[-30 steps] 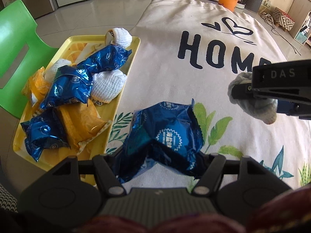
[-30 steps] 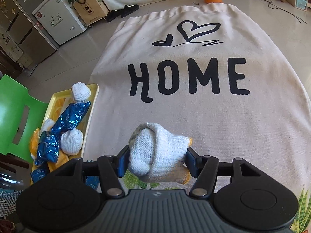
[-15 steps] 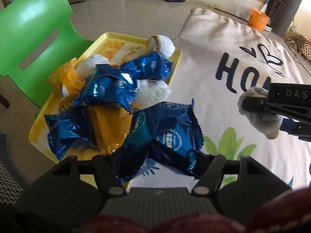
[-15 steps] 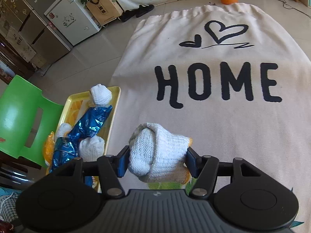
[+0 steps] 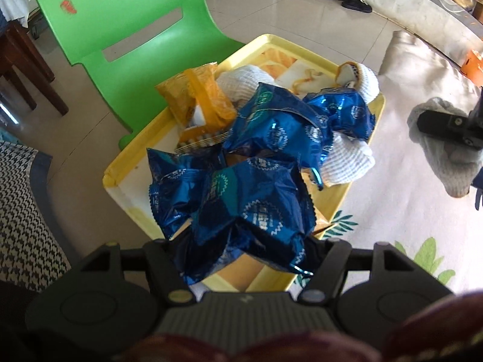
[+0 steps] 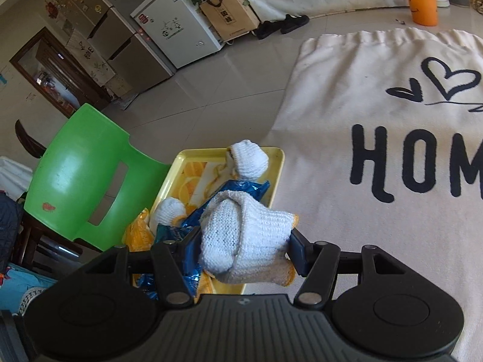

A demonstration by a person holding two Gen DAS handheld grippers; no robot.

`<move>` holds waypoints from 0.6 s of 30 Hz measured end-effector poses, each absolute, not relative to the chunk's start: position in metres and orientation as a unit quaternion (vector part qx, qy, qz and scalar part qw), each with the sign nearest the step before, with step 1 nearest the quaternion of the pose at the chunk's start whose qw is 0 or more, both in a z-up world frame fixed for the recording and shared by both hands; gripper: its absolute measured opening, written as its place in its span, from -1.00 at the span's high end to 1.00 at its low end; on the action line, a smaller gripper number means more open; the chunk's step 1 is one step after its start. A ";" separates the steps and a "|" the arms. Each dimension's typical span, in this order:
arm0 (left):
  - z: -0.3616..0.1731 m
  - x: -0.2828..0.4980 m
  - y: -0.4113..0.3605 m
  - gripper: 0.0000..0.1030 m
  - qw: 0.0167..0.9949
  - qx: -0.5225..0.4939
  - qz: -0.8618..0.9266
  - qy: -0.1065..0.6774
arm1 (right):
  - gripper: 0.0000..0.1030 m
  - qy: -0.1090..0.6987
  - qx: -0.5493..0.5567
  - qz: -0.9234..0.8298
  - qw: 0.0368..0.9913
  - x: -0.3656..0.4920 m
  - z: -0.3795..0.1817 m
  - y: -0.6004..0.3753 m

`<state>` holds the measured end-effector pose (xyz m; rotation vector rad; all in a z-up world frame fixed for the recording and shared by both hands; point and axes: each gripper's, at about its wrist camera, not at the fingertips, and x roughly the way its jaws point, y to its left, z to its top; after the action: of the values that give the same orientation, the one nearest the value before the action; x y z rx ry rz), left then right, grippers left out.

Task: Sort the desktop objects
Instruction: 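Lift and carry blue pack and white glove over the yellow tray, then open left tool to drop blue pack while right tool drops glove on tray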

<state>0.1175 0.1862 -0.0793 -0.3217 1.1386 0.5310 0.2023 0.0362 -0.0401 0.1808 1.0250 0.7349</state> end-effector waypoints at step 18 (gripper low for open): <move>-0.086 0.109 0.192 -0.31 0.786 -0.165 0.243 0.544 | -0.16 0.432 0.034 0.425 0.795 0.204 -0.043 0.091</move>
<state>0.1087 0.1922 -0.0859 -0.3556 1.1741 0.5237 0.2038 0.0914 -0.0427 0.0727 0.9281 0.9130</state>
